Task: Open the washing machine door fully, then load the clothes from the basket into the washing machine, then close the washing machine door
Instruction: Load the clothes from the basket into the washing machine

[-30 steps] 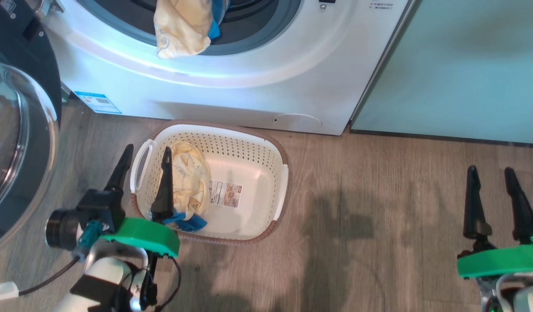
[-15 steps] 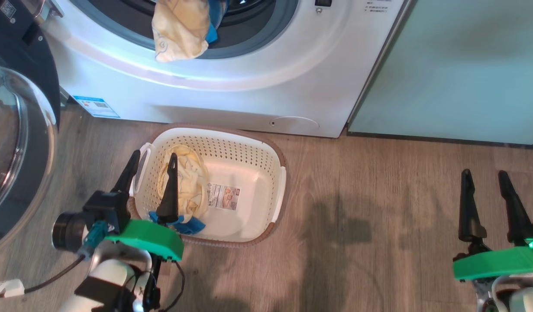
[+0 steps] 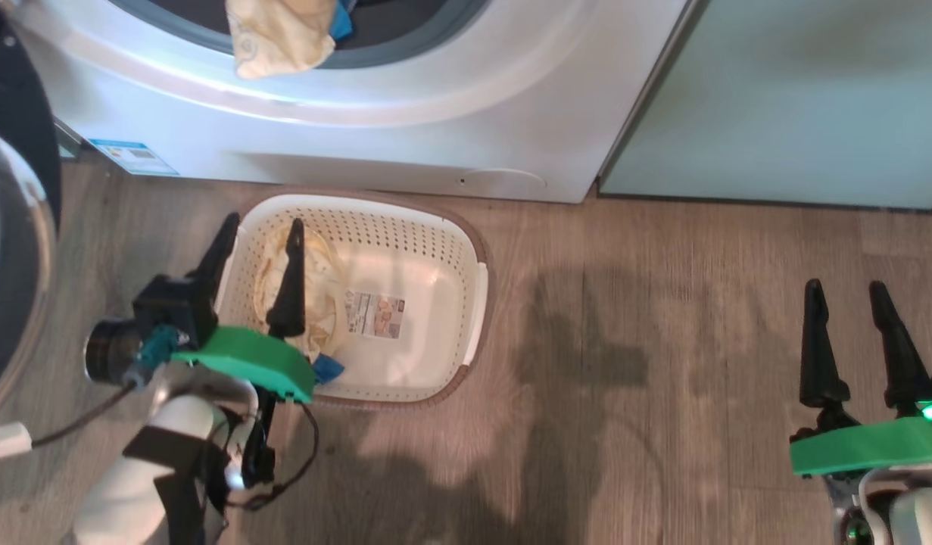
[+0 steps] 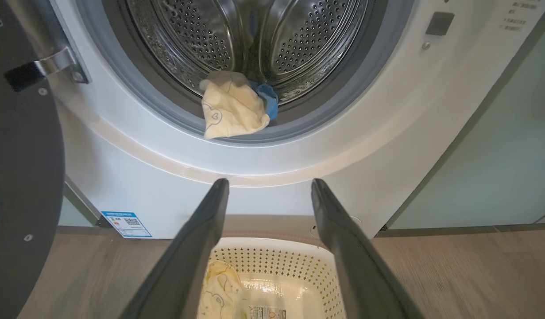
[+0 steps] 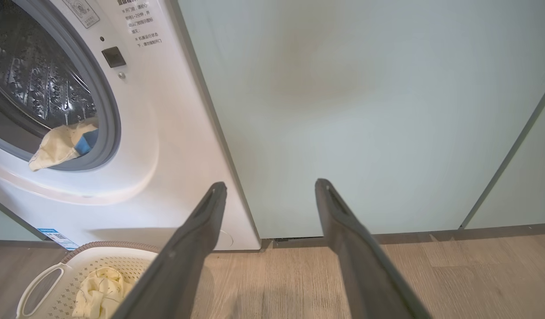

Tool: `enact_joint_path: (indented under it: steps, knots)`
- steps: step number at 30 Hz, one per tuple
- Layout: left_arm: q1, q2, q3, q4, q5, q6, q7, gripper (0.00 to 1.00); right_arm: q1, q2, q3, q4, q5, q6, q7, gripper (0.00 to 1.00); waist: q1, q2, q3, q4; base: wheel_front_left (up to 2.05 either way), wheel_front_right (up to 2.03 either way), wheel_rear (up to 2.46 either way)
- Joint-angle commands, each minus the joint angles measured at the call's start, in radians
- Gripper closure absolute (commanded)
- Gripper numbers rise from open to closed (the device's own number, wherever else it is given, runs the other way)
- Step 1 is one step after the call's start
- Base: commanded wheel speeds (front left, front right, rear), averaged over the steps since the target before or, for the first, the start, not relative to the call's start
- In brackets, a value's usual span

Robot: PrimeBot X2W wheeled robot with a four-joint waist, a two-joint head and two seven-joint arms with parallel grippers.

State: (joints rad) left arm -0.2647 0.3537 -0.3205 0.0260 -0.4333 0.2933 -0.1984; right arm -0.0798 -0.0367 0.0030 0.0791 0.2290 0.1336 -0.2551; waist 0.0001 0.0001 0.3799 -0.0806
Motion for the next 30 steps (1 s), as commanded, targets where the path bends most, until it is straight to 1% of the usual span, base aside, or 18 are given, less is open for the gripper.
enact_joint_path:
  steps: [1, 5, 13, 15, 18, 22, 25, 30]
  knots:
    - [-0.057, 0.029, 0.052, -0.006, -0.008, -0.007, 0.007, 0.00, -0.023, -0.015, 0.021, -0.033, 0.009, -0.003, -0.007, 0.00, -0.0001, -0.0001, 0.026, -0.016, 0.00, 0.00, 0.00]
    - [-0.126, 0.049, 0.067, 0.036, -0.021, -0.029, 0.023, 0.00, -0.037, -0.014, 0.024, -0.040, 0.018, -0.003, -0.007, 0.00, -0.0001, -0.0001, 0.064, -0.038, 0.00, 0.00, 0.00]
    - [-0.314, 0.107, 0.085, 0.135, -0.037, -0.092, 0.075, 0.00, -0.075, -0.014, 0.039, -0.047, 0.060, -0.003, -0.007, 0.00, -0.0001, -0.0001, 0.146, -0.087, 0.00, 0.00, 0.00]
    - [-0.340, 0.112, 0.087, 0.148, -0.039, -0.099, 0.082, 0.00, -0.080, -0.014, 0.042, -0.047, 0.065, -0.003, -0.007, 0.00, -0.0001, -0.0001, 0.154, -0.093, 0.00, 0.00, 0.00]
    - [-0.421, 0.137, 0.093, 0.189, -0.048, -0.128, 0.109, 0.00, -0.095, -0.014, 0.048, -0.046, 0.082, -0.003, -0.007, 0.00, -0.0001, -0.0001, 0.177, -0.112, 0.00, 0.00, 0.00]
    - [-0.532, 0.170, 0.097, 0.242, -0.059, -0.166, 0.158, 0.00, -0.111, -0.014, 0.061, -0.047, 0.101, -0.003, -0.007, 0.00, -0.0001, -0.0001, 0.203, -0.136, 0.00, 0.00, 0.00]
    - [-0.616, 0.193, 0.096, 0.292, -0.074, -0.196, 0.216, 0.00, -0.126, -0.014, 0.069, -0.045, 0.117, -0.003, -0.007, 0.00, -0.0001, -0.0001, 0.223, -0.153, 0.00, 0.00, 0.00]
    - [-0.746, 0.230, 0.085, 0.375, -0.079, -0.231, 0.314, 0.00, -0.151, -0.014, 0.088, -0.042, 0.146, -0.003, -0.007, 0.00, -0.0001, -0.0001, 0.258, -0.184, 0.00, 0.00, 0.00]
